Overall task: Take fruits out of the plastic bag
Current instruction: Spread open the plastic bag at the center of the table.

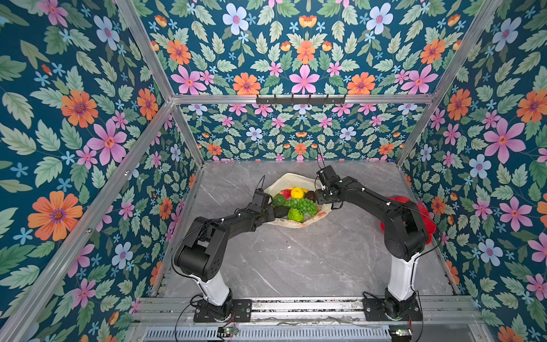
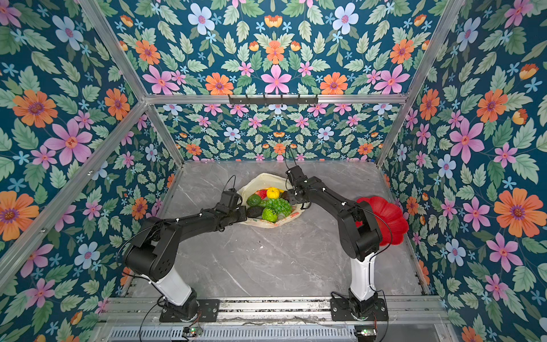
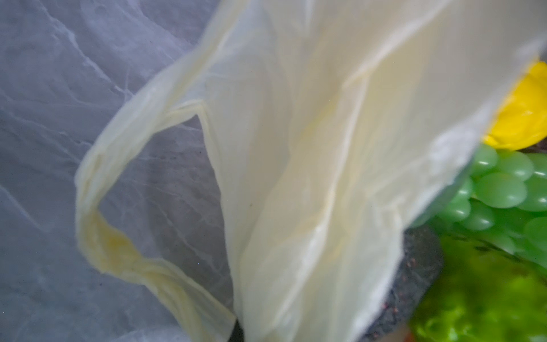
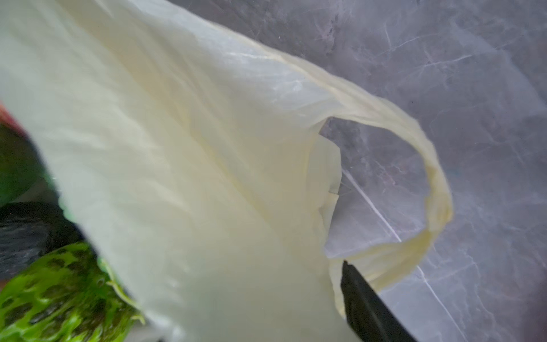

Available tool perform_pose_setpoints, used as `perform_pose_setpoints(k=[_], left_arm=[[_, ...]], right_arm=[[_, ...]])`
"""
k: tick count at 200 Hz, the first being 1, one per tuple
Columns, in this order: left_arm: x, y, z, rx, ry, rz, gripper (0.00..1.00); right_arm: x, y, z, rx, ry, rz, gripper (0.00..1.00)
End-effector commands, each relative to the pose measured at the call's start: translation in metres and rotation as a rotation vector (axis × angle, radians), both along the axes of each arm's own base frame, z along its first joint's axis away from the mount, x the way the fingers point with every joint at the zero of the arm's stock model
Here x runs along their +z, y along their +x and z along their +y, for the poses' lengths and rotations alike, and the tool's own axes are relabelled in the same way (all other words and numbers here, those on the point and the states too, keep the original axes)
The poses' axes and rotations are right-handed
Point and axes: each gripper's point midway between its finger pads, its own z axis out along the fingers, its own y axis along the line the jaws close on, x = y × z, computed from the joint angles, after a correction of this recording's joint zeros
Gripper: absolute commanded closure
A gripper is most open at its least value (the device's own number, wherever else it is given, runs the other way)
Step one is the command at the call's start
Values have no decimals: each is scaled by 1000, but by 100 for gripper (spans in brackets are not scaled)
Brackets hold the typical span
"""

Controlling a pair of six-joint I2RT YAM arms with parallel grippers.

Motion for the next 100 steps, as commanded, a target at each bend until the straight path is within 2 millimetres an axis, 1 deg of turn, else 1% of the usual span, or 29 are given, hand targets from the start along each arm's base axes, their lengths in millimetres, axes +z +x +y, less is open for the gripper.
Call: perform_pose_setpoints(k=[1,18,27,34,39,52,66,69,78,90,100], left_arm=[[-1,4,21,63,38,-3,100],[-4,9,41,136,-37,1,100],[-6,14,54,185,-83,-2,100],[-7,20,63,222,-113,-3,100],[-6,24,67,237,-132,-9,100],[-2,39,70,257,-167,-29,100],[8,56,64,244,-184,-63,100],[10,60,62,239,-190,-67,100],[16,68,56,220,-205,-77,100],[21,72,45,185,-198,-71,100],[23,71,38,155,-170,-69,100]], right_arm=[[-3,6,-8,-49,67,30,66],[-8,16,-15,-103,175,60,92],[-10,24,-17,-121,201,57,98],[-11,30,-13,-118,215,60,99],[-15,33,-9,-110,223,72,100],[-14,46,5,-92,269,83,100],[-12,60,16,-88,308,85,100],[-15,61,17,-90,312,90,100],[-11,67,23,-85,327,87,100],[-10,67,27,-76,331,96,100],[-7,66,29,-71,330,88,100]])
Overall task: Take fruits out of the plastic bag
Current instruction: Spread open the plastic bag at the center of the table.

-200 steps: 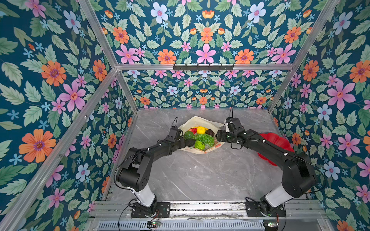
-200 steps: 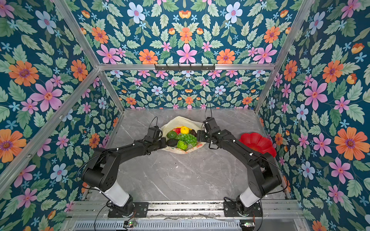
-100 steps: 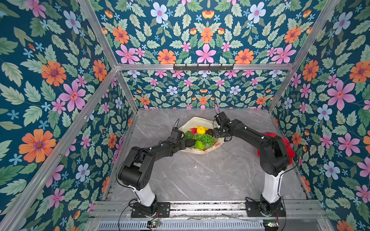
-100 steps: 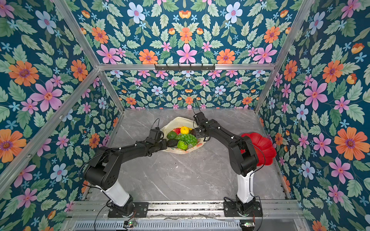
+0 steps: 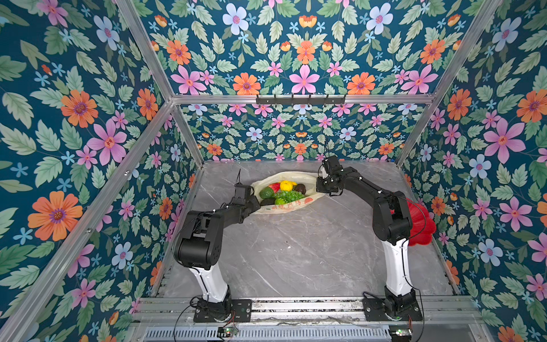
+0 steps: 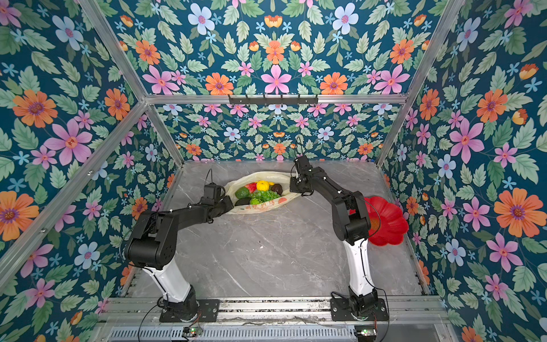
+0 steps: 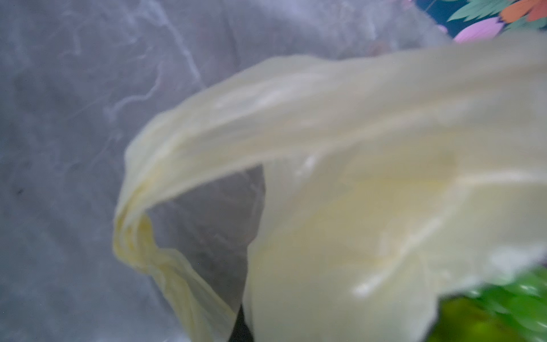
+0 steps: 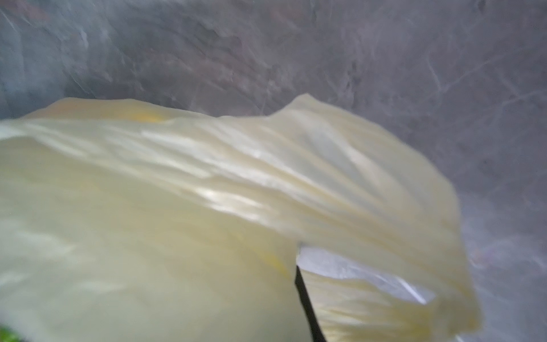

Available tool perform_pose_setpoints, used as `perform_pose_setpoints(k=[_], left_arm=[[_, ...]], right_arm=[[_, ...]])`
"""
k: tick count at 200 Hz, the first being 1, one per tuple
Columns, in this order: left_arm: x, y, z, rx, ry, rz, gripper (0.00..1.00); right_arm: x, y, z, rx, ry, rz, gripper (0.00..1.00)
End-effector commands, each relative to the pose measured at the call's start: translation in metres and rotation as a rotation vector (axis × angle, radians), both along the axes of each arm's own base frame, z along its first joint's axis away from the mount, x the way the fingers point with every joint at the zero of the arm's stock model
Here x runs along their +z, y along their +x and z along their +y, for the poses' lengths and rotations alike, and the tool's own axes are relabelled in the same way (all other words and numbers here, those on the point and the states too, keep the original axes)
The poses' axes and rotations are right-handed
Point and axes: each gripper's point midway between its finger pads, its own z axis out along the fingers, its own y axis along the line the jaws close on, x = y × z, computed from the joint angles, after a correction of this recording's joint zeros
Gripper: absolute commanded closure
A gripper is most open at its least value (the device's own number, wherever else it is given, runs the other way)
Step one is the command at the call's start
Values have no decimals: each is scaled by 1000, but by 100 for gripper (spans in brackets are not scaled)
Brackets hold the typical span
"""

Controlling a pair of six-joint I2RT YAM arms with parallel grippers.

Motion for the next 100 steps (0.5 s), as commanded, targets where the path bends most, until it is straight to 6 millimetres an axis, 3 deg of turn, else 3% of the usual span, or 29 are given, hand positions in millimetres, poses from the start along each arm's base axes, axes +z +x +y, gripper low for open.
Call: perform_pose_setpoints(k=[1,35,100], left_arm=[[10,5,-19,-69,11,-19,100],[-2,-15,-35,-132,86,21,100],[-3,-30,-21,-104,134,14,100]], right_arm=[[5,-7,10,20,35,25,100],[-2,-22,9,24,47,41,100],[-3,-27,12,29,60,41,100]])
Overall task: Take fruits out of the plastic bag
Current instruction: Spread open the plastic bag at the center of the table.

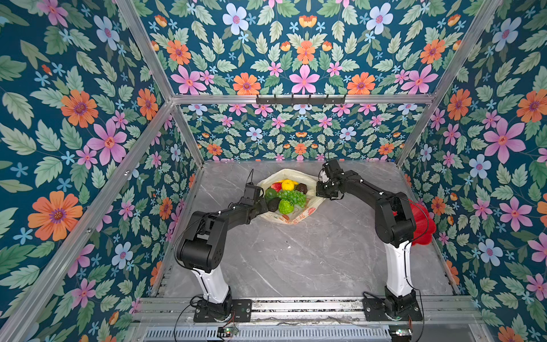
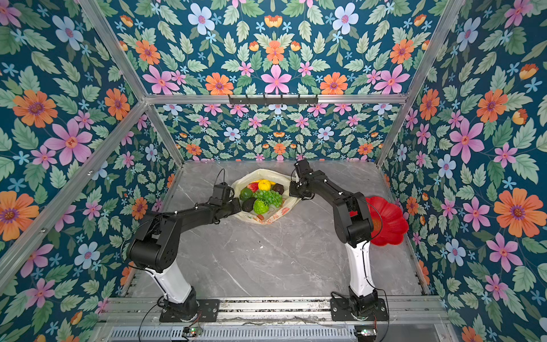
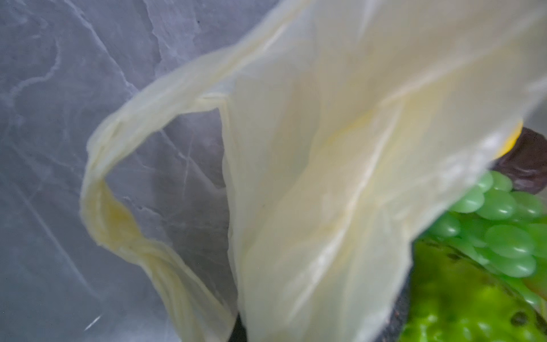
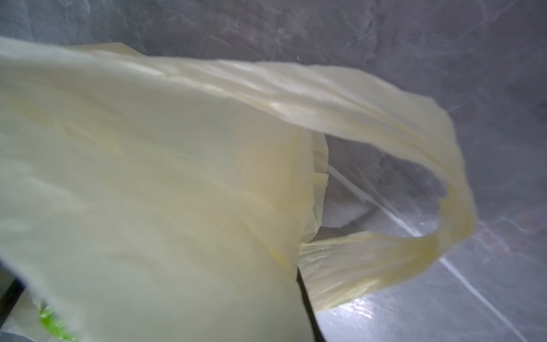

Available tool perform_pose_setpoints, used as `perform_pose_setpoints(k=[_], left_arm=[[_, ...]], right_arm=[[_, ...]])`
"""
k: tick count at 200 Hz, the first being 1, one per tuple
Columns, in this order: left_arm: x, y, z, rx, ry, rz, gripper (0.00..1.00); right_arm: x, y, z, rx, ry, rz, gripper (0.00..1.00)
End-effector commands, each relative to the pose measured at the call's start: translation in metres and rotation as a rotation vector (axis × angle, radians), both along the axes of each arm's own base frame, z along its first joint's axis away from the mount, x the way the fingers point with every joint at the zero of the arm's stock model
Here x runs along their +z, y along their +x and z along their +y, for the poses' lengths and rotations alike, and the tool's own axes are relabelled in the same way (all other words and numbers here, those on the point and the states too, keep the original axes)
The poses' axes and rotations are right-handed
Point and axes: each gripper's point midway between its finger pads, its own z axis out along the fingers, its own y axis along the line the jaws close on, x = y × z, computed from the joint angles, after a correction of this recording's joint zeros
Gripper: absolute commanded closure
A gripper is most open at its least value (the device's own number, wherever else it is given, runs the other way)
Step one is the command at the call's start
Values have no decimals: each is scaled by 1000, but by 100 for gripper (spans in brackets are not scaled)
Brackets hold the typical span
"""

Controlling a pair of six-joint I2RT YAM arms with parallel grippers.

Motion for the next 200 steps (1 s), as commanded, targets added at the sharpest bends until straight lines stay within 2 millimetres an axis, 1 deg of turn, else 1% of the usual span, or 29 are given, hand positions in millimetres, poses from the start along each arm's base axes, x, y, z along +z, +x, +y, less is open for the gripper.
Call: perform_pose_setpoints(k=[1,24,43,63,80,100,119,136,160,168,175,189,200], left_arm=[[4,-1,9,21,37,-20,100],[8,-7,25,71,38,-37,100],[8,-14,43,120,49,-39,100],[9,-23,61,169,57,-44,100],[9,-30,69,184,41,-46,100],[11,-35,70,180,38,-50,100],[12,-39,67,160,23,-55,100],[13,-39,57,122,-9,-66,100],[11,-40,40,65,-17,-69,100],[11,-40,36,53,-17,-73,100],[11,-40,35,50,-17,-75,100],[12,-40,34,48,-14,-79,100],[13,-41,35,51,-11,-84,100]], right_arm=[[9,5,10,11,30,-24,100],[5,7,26,43,24,-21,100],[1,7,41,68,19,-20,100],[0,7,61,98,33,-18,100],[1,5,76,123,33,-20,100],[3,4,85,134,43,-20,99],[5,2,86,128,49,-13,98],[9,0,78,113,23,-16,94],[22,-7,64,89,-13,-41,78],[26,-11,61,85,-17,-47,74],[30,-14,58,82,-20,-54,72],[36,-20,54,79,-20,-59,64],[43,-25,54,86,-5,-62,59]])
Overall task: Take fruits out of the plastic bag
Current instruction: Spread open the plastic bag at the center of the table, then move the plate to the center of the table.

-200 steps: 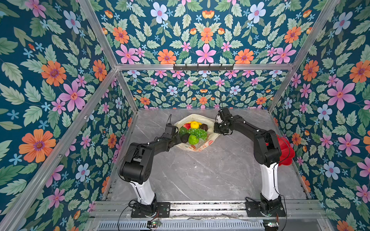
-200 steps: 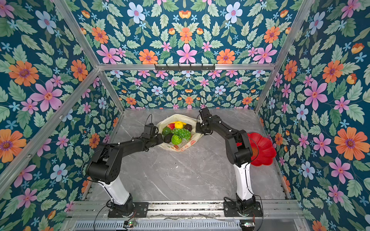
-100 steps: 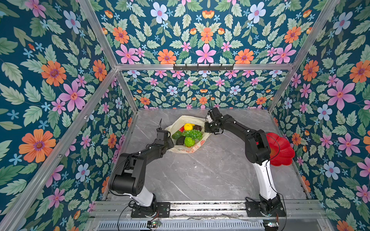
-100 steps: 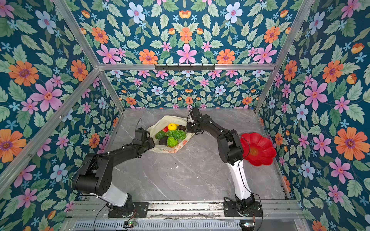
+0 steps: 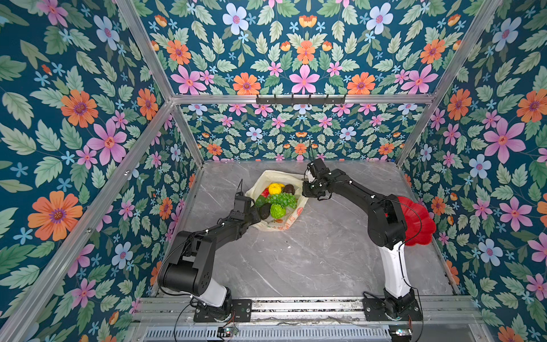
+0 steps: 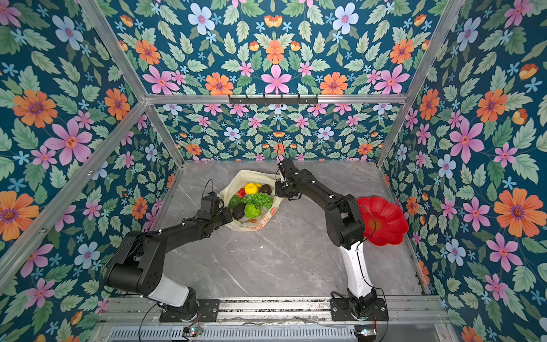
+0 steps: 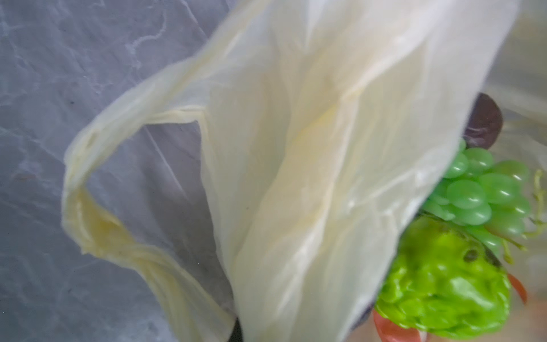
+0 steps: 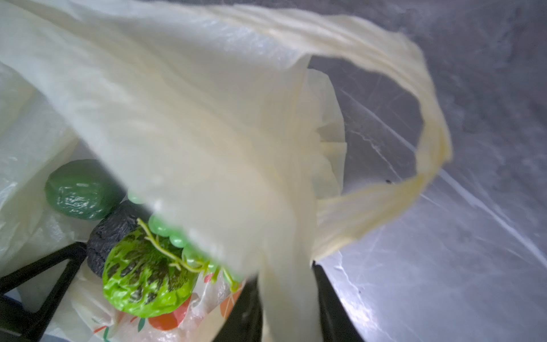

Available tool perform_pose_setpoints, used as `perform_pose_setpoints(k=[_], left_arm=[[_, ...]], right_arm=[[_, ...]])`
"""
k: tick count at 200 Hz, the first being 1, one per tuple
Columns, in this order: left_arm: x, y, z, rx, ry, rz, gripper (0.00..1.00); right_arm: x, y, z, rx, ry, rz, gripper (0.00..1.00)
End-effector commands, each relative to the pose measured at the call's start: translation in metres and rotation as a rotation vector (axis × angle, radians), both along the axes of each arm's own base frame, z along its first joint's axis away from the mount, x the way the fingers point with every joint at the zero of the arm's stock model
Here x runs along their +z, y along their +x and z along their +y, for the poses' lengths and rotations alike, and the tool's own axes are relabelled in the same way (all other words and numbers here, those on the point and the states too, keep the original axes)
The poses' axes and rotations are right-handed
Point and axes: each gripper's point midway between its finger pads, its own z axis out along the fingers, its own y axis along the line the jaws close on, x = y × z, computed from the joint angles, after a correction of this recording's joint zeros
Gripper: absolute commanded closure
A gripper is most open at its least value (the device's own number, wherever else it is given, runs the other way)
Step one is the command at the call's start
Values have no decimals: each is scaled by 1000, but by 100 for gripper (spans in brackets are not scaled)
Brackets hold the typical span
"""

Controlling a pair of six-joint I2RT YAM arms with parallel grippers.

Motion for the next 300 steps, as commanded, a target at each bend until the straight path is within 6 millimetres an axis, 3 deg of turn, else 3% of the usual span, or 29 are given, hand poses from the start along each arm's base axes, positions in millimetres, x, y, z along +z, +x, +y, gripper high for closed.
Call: perform_pose_setpoints(k=[1,25,51,77,91,97,117,149,175,189,237,300], left_arm=[[7,4,-1,-5,0,-35,100],[7,2,1,1,0,-44,100],[6,0,1,3,-3,-47,100],[8,0,1,4,-6,-58,100],[9,1,1,5,-8,-61,100],[9,1,1,4,-8,-61,100],[11,1,1,3,-8,-65,100],[13,1,2,3,-5,-71,100],[12,1,2,4,-7,-72,100],[12,1,1,2,-9,-70,100],[12,1,2,4,-5,-71,100],[9,1,3,6,0,-67,100]], right_arm=[[13,-6,-6,-14,1,-17,58],[33,-25,-6,16,46,-9,44],[50,-47,-29,-27,16,-25,36],[52,-74,-80,-120,-87,-19,31],[47,-86,-108,-181,-102,3,30],[58,-92,-121,-214,-88,-15,30],[55,-107,-164,-317,-105,-7,27],[48,-124,-232,-511,-92,10,21],[42,-133,-271,-630,-66,9,12],[39,-136,-285,-668,-76,6,4],[6,-133,-317,-754,-47,72,1],[-27,-120,-317,-748,-19,139,1]])
